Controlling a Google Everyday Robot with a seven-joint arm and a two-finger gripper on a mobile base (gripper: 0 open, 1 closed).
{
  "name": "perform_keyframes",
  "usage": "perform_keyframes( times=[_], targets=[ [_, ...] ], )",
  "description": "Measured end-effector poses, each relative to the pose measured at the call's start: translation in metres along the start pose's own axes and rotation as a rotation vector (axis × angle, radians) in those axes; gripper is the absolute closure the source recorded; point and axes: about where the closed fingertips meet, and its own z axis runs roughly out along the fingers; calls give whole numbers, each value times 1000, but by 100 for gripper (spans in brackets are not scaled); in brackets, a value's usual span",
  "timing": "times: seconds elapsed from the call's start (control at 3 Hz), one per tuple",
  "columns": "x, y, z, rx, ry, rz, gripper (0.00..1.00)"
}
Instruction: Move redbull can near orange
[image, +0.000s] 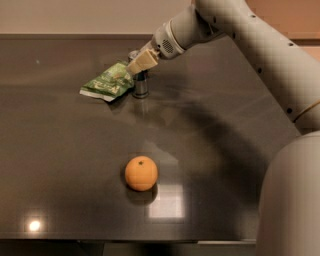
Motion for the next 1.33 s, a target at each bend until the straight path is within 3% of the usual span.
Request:
perform_keyframes(
  times=[0.67,1.0,1.33],
  targets=[
    [-1,18,-36,-46,-44,6,85],
    [12,35,-74,-78,-52,13,100],
    [26,49,-106,-103,-46,22,100]
  ],
)
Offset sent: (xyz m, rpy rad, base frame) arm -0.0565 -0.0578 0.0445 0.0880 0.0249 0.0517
